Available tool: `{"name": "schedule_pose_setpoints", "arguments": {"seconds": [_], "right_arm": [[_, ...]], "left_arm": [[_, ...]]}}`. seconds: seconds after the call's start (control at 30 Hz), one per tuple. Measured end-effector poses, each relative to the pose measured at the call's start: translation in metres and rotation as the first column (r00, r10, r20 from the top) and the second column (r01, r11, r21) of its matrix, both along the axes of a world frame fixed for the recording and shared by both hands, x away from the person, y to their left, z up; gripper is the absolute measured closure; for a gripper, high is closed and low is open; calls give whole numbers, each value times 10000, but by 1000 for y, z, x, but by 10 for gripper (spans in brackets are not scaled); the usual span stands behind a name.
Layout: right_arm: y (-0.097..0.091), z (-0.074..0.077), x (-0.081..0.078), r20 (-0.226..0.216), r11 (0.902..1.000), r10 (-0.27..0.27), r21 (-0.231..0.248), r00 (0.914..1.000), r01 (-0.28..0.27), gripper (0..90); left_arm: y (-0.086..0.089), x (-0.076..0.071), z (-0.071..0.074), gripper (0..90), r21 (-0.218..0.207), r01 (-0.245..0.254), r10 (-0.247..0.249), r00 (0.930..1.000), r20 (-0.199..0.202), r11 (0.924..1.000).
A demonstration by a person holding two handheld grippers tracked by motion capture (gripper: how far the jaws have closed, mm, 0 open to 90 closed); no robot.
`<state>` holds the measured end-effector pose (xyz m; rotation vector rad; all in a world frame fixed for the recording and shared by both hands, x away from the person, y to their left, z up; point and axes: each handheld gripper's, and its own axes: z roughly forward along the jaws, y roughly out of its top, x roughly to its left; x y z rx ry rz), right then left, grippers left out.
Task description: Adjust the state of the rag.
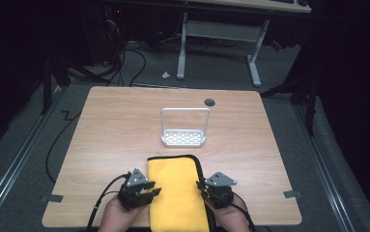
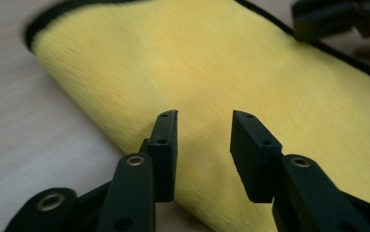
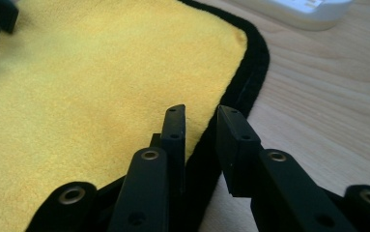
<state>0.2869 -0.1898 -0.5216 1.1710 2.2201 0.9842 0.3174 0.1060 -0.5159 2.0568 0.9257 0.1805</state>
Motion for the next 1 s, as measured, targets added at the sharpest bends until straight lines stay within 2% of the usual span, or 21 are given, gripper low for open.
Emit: {"name": "schedule_pose_setpoints", "arguments": {"seconds": [0.03,0.1,0.17,0.23,0.27,0.33,0.37,0.43,0.47,0.53,0.67,0.7,0.77,0.87,0.97,1.0], "right_arm": [[-2,0,0,60,10000,-16,15,10000,16,730],[-5,1,-1,106,9999,-104,97,9999,103,721],[-8,1,-2,114,9998,-159,109,9998,158,717],[-11,1,-2,117,9997,-179,138,9998,178,715],[-11,1,-2,98,9997,-212,154,9997,210,714],[-13,1,-2,125,9996,-219,197,9997,216,715],[-13,1,-2,141,9996,-218,203,9997,215,714],[-14,0,-2,110,9995,-248,214,9996,246,714],[-14,0,-1,79,9995,-221,206,9997,219,714],[-14,-1,-1,66,9998,-131,152,9999,130,713],[-12,-3,-2,-89,9999,85,96,9999,-84,713],[-11,-4,-2,-131,9999,142,46,9998,-142,713],[-9,-6,-3,-179,9998,177,-41,9997,-178,715],[-10,-5,-6,-412,9999,167,38,9990,-165,725],[-11,-4,-14,-547,9999,160,3,9984,-160,723],[-12,-3,-16,-547,9999,134,43,9984,-132,722]], "left_arm": [[3,7,1,579,-115,-340,341,9994,104,9994],[7,22,1,489,-275,-936,938,9956,41,9952],[11,36,-2,430,-520,-1510,1498,9884,-254,9872],[12,45,-6,393,-721,-1867,1832,9817,-526,9798],[12,50,-8,374,-869,-2109,2050,9761,-721,9736],[10,55,-10,359,-912,-2251,2177,9724,-843,9700],[8,59,-12,356,-701,-2327,2271,9706,-798,9700],[6,64,-14,371,-464,-2390,2337,9674,-974,9699],[6,67,-14,388,-482,-2466,2414,9659,-938,9679],[5,71,-14,395,-599,-2562,2486,9622,-1113,9648],[1,72,-14,470,-488,-2581,2515,9613,-1126,9649],[1,72,-14,507,-652,-2554,2461,9612,-1246,9646],[-1,72,-15,543,-713,-2536,2441,9623,-1202,9647],[-3,73,-19,652,-974,-2383,2260,9663,-1230,9663],[-7,77,-21,740,-1060,-2028,1905,9749,-1155,9735],[-8,77,-21,756,-1031,-1999,1881,9755,-1139,9744]]}}
